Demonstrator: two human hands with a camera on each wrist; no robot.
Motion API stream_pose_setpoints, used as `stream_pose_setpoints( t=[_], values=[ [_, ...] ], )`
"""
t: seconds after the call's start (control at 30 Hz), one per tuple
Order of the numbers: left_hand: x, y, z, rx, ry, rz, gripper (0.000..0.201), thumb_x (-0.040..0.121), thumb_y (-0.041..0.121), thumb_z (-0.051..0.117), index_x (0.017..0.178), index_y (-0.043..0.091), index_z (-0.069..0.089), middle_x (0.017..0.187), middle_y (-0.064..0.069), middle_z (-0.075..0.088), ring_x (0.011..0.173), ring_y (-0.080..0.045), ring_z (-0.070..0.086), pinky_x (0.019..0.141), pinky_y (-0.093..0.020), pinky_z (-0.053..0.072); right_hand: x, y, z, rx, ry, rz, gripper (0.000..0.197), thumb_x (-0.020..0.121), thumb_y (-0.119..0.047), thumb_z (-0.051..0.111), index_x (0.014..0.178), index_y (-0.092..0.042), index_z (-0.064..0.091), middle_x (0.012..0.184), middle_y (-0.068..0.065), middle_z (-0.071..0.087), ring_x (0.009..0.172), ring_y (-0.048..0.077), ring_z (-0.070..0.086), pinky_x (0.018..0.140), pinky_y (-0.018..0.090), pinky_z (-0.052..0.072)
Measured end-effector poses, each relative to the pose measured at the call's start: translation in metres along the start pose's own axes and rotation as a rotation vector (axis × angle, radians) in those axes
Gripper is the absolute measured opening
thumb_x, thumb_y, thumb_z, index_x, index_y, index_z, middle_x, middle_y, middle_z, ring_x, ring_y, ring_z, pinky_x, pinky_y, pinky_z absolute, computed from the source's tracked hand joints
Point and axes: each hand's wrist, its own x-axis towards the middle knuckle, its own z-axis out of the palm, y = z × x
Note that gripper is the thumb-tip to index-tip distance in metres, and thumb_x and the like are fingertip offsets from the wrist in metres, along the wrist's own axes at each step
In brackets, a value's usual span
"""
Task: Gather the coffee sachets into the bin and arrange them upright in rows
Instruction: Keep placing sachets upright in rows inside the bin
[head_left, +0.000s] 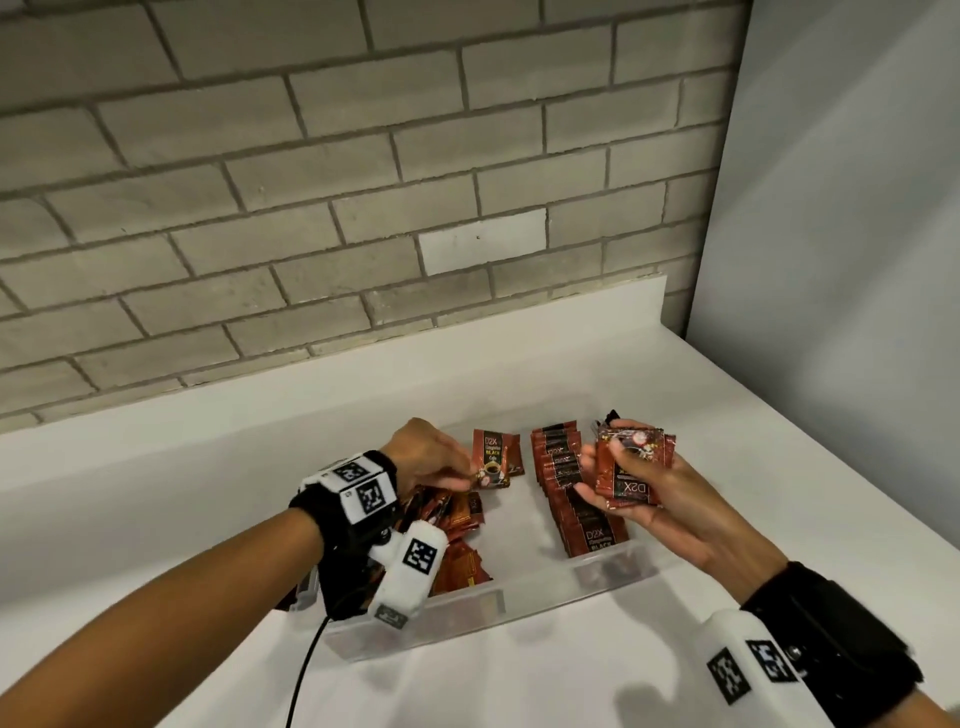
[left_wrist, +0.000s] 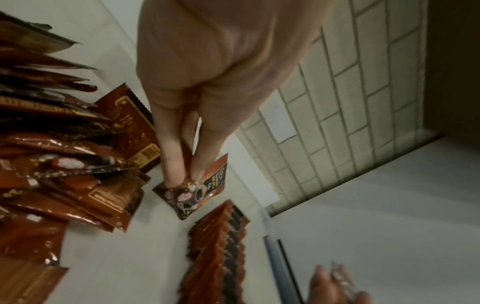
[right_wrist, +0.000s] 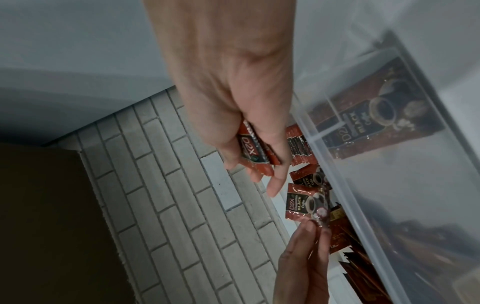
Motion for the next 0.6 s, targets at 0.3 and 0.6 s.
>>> stream_pose_setpoints(
  t=[0.3,0.6],
  values=[
    [0.043,-0.014,0.013,0.279,0.143,-0.024,0.024,0.077,-0.002,0.071,0.101,-0.006,0.068,0.08,-0.004,0.069,0.076,-0.011,0.066,0.079,-0.035,0.059,0.006,0.001,-0.003,0.019,-0.003,-0.016,0.039,0.087,-0.005,0.06,0.125,-0.004,0.053,0.114,0.027,0.065,0.094,0.03,0.069,0.075,0.048,0.057],
    [0.053,-0.014,0.03,0.46,0.114,-0.015,0.019,0.078,0.006,0.073,0.094,-0.002,0.067,0.096,-0.016,0.072,0.086,-0.025,0.07,0.079,-0.034,0.059,0.009,0.002,-0.006,0.023,-0.029,-0.024,0.04,0.086,-0.005,0.059,0.126,-0.007,0.053,0.113,0.027,0.065,0.094,0.03,0.068,0.075,0.049,0.057]
  ],
)
